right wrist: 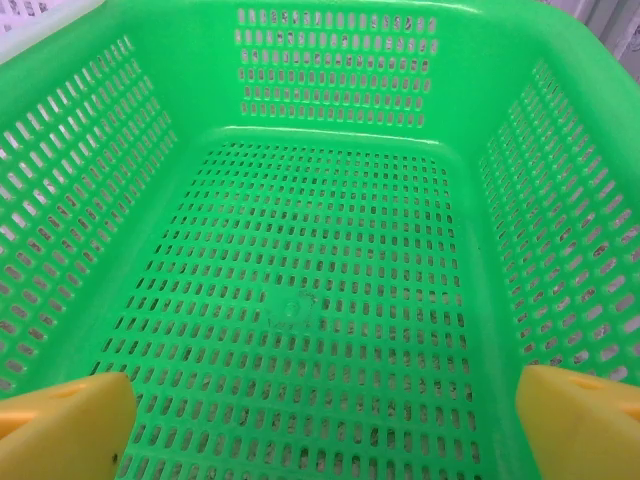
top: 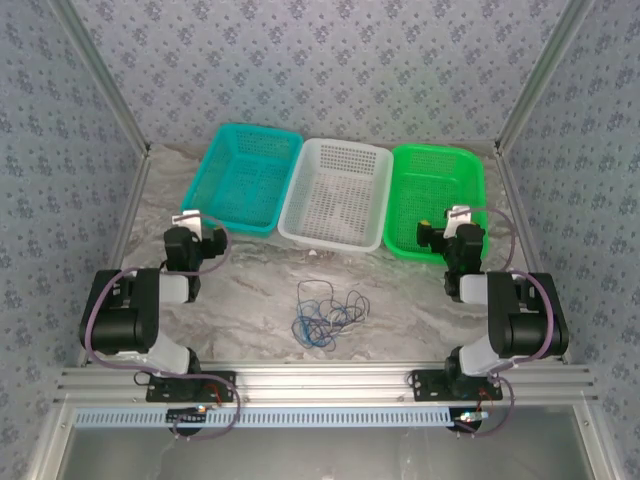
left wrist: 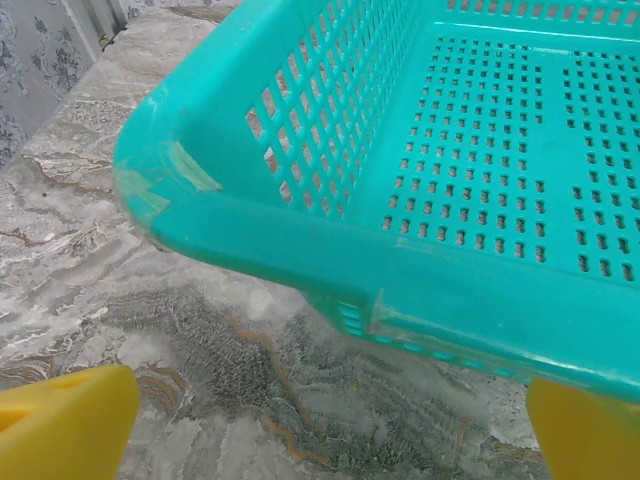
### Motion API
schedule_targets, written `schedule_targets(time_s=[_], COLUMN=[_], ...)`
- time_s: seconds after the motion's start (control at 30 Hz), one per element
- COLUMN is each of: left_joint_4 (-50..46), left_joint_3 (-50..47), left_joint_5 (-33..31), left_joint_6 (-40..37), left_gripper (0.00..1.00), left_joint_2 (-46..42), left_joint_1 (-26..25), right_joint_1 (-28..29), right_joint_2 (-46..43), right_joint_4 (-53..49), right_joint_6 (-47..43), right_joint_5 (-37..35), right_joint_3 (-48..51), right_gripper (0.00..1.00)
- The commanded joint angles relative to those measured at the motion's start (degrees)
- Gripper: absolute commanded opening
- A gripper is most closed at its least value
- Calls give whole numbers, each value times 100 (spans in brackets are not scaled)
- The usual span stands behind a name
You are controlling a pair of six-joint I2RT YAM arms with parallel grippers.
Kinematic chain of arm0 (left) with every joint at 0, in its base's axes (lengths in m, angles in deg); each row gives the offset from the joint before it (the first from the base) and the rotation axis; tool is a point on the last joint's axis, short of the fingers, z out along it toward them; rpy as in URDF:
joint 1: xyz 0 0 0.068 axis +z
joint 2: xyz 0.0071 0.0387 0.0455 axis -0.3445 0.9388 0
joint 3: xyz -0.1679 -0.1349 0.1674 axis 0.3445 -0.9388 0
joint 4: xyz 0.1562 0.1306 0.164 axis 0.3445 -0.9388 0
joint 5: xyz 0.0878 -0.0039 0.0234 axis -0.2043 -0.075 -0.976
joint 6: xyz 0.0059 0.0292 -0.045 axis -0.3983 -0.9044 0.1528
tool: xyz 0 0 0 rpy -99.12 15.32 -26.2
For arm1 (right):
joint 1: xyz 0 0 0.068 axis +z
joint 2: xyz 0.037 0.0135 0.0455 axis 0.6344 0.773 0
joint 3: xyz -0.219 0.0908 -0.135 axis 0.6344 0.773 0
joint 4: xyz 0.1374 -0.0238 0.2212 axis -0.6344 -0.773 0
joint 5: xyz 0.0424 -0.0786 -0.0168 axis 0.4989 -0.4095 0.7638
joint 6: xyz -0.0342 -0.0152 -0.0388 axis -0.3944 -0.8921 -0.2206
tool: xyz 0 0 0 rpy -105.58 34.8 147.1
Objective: Untangle the cables
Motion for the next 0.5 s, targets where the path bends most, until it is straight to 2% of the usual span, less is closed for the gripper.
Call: schedule_targets(time_s=[0.0,0.47], left_joint_4=[9,-20], left_joint_3=[125,143], left_joint_5=[111,133], left_joint_6=[83,87], left_gripper=[99,99], left_joint_2=[-4,5], left_joint_1=[33,56], right_joint_1=[-25,-160], right_joint_2=[120,141], right_joint_4=[-263,-310], right_joint_6=[-19,80], right_joint_5=[16,230], right_joint_3=[-39,-74], right_gripper=[100,100])
